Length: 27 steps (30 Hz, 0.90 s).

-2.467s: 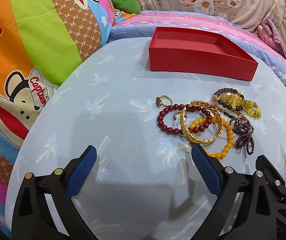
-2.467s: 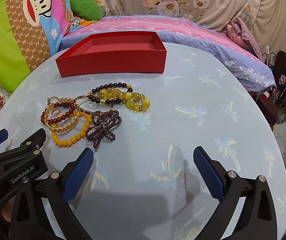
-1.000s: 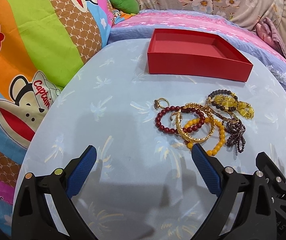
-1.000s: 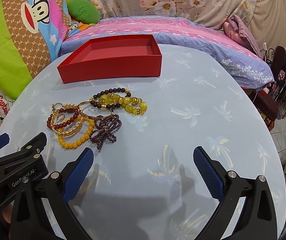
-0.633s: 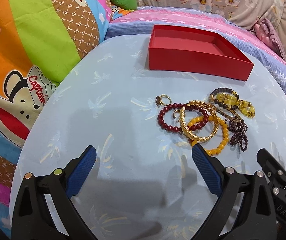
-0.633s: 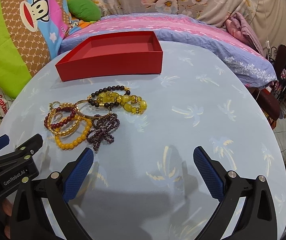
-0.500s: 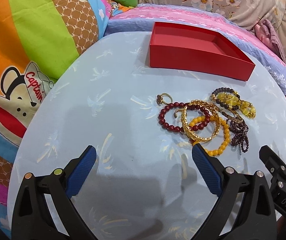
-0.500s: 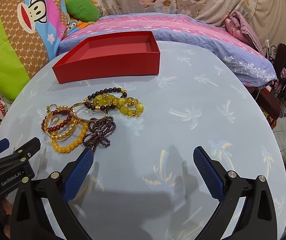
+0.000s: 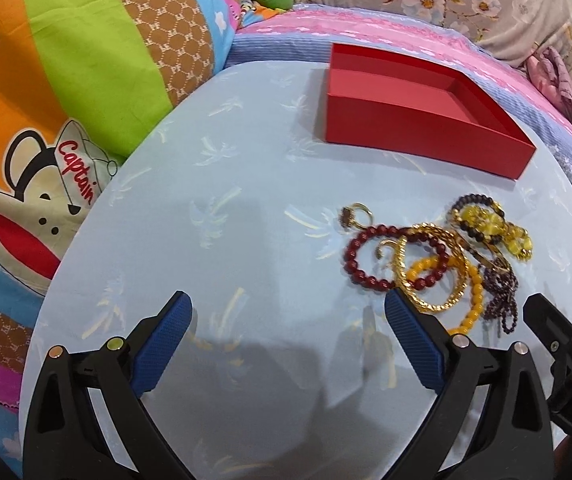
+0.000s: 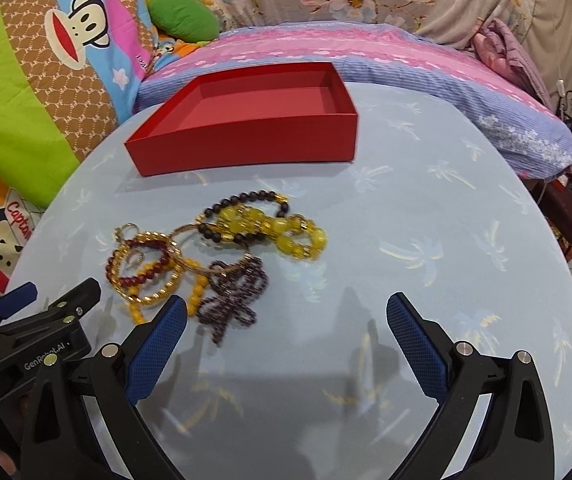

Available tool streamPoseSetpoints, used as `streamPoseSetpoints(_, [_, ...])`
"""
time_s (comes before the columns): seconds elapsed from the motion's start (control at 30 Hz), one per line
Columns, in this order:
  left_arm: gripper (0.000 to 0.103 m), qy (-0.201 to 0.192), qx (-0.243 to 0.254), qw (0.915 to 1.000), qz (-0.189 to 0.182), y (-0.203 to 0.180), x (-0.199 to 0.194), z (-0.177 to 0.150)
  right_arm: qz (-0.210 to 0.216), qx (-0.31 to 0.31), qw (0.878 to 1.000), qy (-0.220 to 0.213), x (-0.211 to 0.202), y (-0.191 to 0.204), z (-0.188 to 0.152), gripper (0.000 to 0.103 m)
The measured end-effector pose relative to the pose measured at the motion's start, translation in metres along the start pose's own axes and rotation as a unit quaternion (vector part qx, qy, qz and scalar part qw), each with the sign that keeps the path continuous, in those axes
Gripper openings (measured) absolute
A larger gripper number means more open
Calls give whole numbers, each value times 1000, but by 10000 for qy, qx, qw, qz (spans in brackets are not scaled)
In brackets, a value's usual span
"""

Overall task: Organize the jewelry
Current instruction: 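Move the right tool toward the rose-gold bangle while the left tool approaches the gold twisted bangle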

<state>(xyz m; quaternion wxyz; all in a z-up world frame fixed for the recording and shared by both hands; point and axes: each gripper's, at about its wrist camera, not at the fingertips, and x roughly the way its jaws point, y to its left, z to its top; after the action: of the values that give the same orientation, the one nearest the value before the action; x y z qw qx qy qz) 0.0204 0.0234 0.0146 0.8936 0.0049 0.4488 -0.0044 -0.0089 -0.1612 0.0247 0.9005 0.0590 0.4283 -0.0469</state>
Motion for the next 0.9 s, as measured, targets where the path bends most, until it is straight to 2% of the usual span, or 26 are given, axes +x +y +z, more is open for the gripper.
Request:
streamPoseSetpoints(0.17, [93,-27,-19,9999,105,10,-1,4,198,-85,9998,3,11,14,13,94])
streamPoseSetpoints(0.33, [93,-14,54,10000,37,13,1,7,400,-146,9989,185,31,27,20,69])
streamPoseSetpoints(0.43, [93,-20,109,9999,6,12,3,7,499,-164,9982,288,40,32,21,65])
streamPoseSetpoints(0.6, [93,23,130,9999,-68,11,8,8,536,-216,9976,369,50,39,25,65])
streamPoseSetpoints(0.73, [93,67,141,9998,-110,9,11,9,644,-205,9970,365,54,39,28,57])
streamPoseSetpoints(0.9, [93,82,178,9996,-178,4,11,9,682,-168,9970,322,50,34,26,56])
